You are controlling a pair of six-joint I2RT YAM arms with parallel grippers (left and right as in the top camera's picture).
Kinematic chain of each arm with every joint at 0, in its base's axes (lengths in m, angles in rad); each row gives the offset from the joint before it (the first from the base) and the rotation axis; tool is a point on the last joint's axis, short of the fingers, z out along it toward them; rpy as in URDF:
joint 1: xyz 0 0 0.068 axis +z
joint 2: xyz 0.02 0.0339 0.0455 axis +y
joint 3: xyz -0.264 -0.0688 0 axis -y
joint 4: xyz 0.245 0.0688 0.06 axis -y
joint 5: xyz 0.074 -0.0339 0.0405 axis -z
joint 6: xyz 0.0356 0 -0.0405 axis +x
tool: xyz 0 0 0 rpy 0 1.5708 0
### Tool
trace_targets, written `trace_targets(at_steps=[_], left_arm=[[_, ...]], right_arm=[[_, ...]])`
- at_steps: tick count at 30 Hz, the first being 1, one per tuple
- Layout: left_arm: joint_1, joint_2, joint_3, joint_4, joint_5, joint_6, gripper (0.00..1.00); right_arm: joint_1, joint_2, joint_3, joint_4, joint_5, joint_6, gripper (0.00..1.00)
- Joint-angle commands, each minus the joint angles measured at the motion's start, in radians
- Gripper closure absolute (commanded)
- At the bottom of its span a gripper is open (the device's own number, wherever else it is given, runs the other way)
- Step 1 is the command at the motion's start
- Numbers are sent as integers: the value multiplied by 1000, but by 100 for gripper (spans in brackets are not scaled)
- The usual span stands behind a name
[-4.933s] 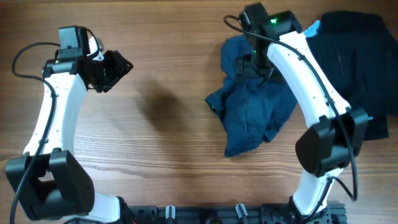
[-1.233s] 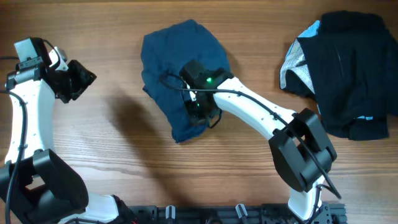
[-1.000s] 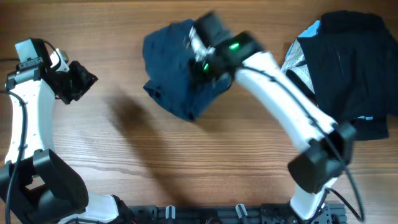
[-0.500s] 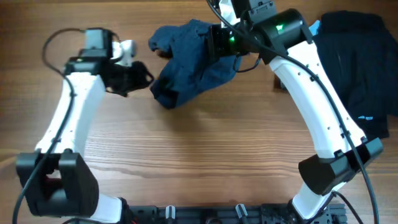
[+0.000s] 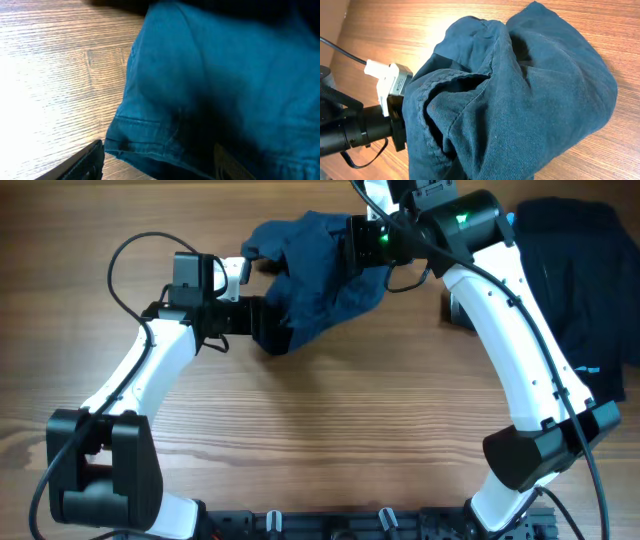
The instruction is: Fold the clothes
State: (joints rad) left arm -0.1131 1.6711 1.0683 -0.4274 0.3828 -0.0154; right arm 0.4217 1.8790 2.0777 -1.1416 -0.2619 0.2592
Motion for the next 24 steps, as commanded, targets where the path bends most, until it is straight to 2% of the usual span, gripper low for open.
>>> trace_targets(at_steps=[1,5,11,24], left_arm=[[-3,1,-12,-42,-14,145,32],[-1,1,-12,-119,-93,223,32],[-3,9,-29,-114,-66,275,27],[-10,167,-54,200,-39,269,26]], right_arm=[[-10,-5,18,3,-13,-20,95],[-11,-5,18,3,-13,-21,95],[-11,-5,18,3,-13,-21,96],[-11,-5,18,6,-13,-21,96]])
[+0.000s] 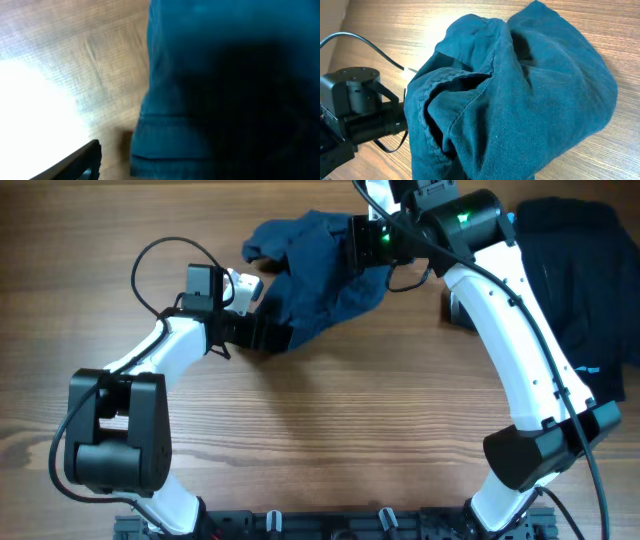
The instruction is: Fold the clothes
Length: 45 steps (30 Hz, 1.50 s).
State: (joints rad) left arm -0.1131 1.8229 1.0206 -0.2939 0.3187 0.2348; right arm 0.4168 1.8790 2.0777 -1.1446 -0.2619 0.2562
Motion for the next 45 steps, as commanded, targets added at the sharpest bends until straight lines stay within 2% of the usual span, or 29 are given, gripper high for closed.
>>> trace_targets(at_steps=[1,3,4,5,8,9,10,11,17,19,24,29,35,37,38,42,45], left_arm=[[-13,18,-6,86,32,15,26],[-26,23,-6,134,33,-13,29],[-37,27,-6,149,41,-14,36],[-50,29,-6,161,60,-15,48],[-90,40,-6,167,70,-19,68],[-108,50,-6,168,70,-37,78],[-122,58,-6,167,70,-46,94],[-133,63,-6,167,69,-64,96],[-77,-1,-6,162,-18,-255,96],[-24,-72,-6,139,-37,-335,96],[63,-239,-6,85,-137,-428,96],[100,-414,-6,12,-305,-430,96],[134,-615,-6,-53,-389,-430,96],[134,-662,-6,-62,-388,-431,96],[134,-692,-6,-71,-388,-431,96],[134,-738,-6,-97,-388,-431,96],[128,-735,-6,-116,-388,-435,96]], right_arm=[[-6,-5,18,9,-13,-18,96],[-6,-5,18,9,-13,-18,96],[-6,-5,18,11,-13,-18,96],[-6,-5,18,14,-13,-18,96],[-6,-5,18,26,-13,-17,96],[-6,-5,18,26,-13,-18,96],[-6,-5,18,25,-13,-18,96],[-6,-5,18,25,-13,-18,96],[-6,-5,18,23,-13,-20,96],[-7,-5,18,21,-13,-20,96],[-7,-6,18,0,-13,-21,96],[-13,-7,18,-28,-12,-21,96],[-90,-7,18,-108,48,-39,95],[-127,-7,18,-125,55,-48,71],[-146,-7,18,-132,54,-47,54],[-174,-7,18,-172,-7,-93,36],[-154,-7,13,-196,-66,-126,31]])
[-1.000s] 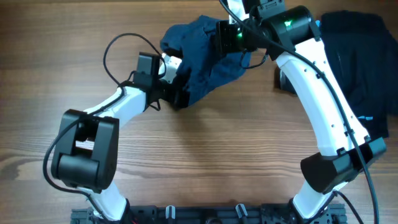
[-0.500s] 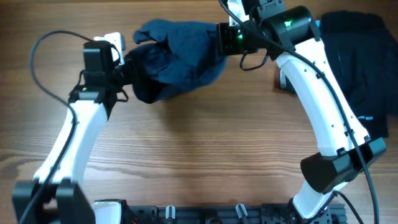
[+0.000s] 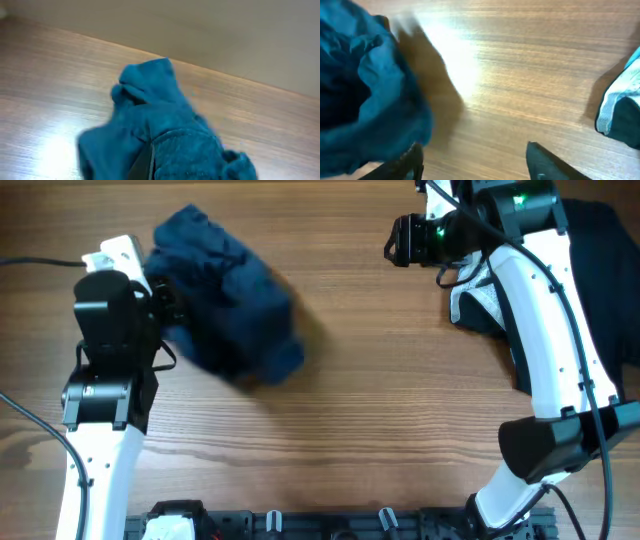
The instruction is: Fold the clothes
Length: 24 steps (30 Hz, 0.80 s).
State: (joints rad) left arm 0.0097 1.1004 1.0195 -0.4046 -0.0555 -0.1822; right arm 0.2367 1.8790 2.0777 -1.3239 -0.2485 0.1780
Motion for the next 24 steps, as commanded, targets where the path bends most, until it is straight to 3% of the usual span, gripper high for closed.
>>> trace_targets(at_steps=[1,7,11,18,24], left_arm=[[3,-11,-5,-9,-13,-18,96],[1,-8,-5,9,-21,-18,96],[1,-5,-5,53,-101,-44,96],[2,-4,-5,100,-227,-119,96],[2,0,-5,97,-230,-130,96]], right_arm=[[44,-7,4,-24,-94,-48,30],[193,-6,-111,39,-156,43,35],[323,-7,-187,127,-146,127,36],[589,-13,-203,259,143,366,41],[735,-13,-339,470,275,526,47]])
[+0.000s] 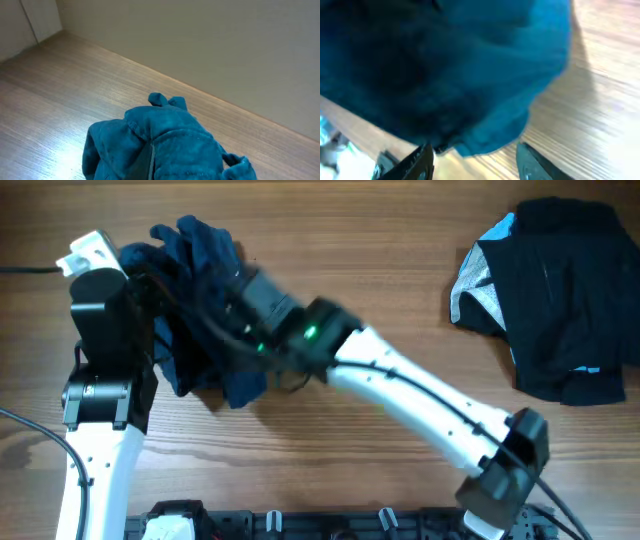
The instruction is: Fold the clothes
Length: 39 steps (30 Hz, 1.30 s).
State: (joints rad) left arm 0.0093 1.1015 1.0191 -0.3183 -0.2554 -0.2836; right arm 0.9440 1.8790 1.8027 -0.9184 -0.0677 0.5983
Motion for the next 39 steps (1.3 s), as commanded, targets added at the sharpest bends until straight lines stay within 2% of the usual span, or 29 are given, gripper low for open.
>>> trace_targets(at_steps=[1,6,18,32,39], left_arm=[[2,-2,-5,11,-31,-28,96],[2,-2,-5,0,-31,-29,96],[2,-2,-5,-13,-30,-39,96],[2,-2,-5,-41,-31,-39,96],[2,-2,-5,-41,-32,-39,96]], right_arm=[[41,-13,-98,110,93,130,48],[76,-19,-125,206,90,134,48],[111,-22,-125,251,23,108,48],[141,78,-182,323,314,198,50],[47,81,-272,324,366,296,49]])
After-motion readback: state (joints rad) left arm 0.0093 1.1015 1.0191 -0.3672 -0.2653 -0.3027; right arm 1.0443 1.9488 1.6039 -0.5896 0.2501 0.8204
